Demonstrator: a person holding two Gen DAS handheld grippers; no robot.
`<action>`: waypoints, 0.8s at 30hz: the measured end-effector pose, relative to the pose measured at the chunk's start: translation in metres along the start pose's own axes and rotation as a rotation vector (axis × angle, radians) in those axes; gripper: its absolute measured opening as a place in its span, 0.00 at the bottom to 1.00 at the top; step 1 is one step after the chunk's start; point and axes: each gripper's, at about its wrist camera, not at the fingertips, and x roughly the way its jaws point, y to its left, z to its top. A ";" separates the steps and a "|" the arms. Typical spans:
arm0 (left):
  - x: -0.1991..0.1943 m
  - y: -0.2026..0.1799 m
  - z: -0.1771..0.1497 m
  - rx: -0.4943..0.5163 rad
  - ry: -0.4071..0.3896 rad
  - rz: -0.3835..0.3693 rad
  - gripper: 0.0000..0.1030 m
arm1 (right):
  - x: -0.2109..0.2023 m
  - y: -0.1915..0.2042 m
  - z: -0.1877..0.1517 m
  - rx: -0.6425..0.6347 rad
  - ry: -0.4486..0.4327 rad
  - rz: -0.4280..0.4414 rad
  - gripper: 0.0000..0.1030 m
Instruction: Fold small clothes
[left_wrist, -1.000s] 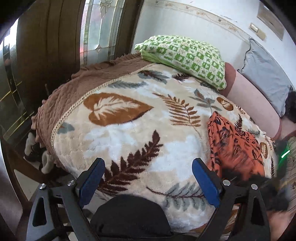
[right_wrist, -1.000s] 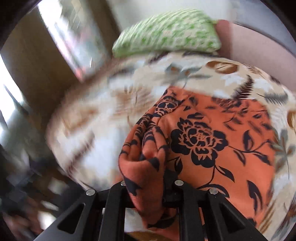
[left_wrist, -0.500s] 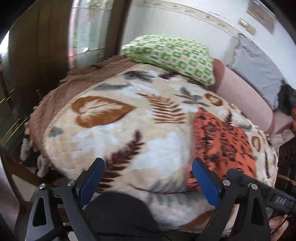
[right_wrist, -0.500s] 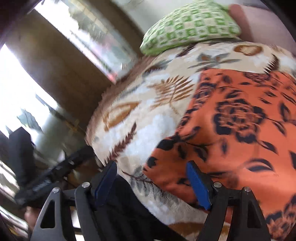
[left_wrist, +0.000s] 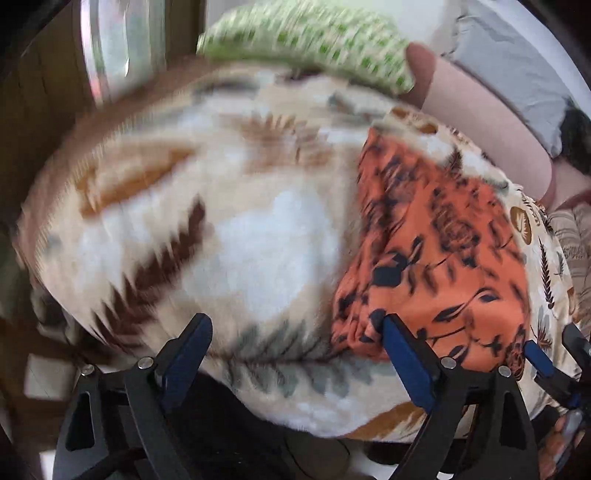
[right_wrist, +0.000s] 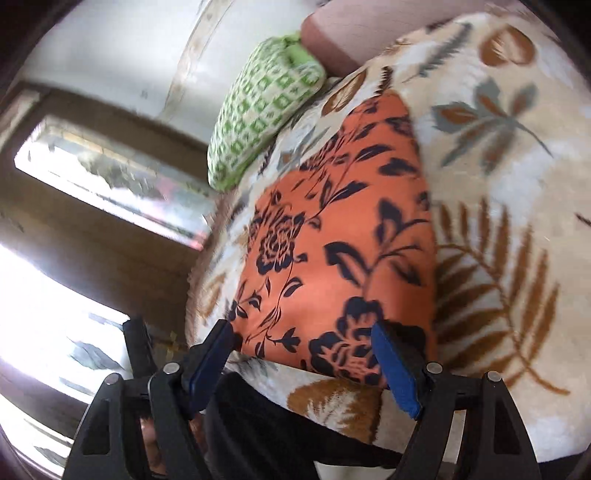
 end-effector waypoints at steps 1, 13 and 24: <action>-0.013 -0.011 0.006 0.042 -0.055 0.011 0.90 | -0.004 -0.002 0.003 0.004 -0.009 0.006 0.78; 0.015 -0.104 0.058 0.297 -0.156 -0.053 0.90 | -0.006 -0.071 0.034 0.283 0.011 0.099 0.78; 0.082 -0.070 0.036 0.173 0.035 -0.032 0.94 | 0.030 -0.023 0.037 0.012 0.090 -0.169 0.35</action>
